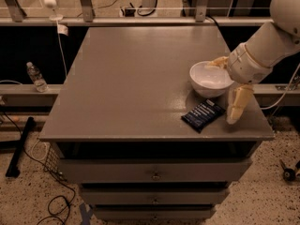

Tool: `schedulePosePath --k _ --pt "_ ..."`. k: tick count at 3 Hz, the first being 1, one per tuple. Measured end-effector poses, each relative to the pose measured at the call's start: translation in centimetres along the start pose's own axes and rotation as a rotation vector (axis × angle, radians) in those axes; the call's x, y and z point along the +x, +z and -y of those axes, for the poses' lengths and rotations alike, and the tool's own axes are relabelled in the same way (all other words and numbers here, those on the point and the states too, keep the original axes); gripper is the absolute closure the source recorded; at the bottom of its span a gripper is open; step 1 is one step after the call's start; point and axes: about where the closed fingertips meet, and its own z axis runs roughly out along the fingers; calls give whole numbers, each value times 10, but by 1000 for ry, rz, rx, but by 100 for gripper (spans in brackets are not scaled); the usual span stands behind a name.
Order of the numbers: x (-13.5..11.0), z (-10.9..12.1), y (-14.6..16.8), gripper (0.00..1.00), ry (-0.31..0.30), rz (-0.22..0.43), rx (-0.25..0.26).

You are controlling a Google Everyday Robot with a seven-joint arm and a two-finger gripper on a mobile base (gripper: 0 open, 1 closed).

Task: Move white bowl near rxbar blueberry

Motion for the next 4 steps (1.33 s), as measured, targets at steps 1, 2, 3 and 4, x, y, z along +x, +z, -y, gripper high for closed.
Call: schedulePosePath --k 1,2,3,4 --pt "16 1 -17 0 10 -39 33" --pt "41 3 -52 0 36 -89 96" --pt "65 6 -88 0 62 -128 164" --pt "96 6 -111 0 114 -157 206"
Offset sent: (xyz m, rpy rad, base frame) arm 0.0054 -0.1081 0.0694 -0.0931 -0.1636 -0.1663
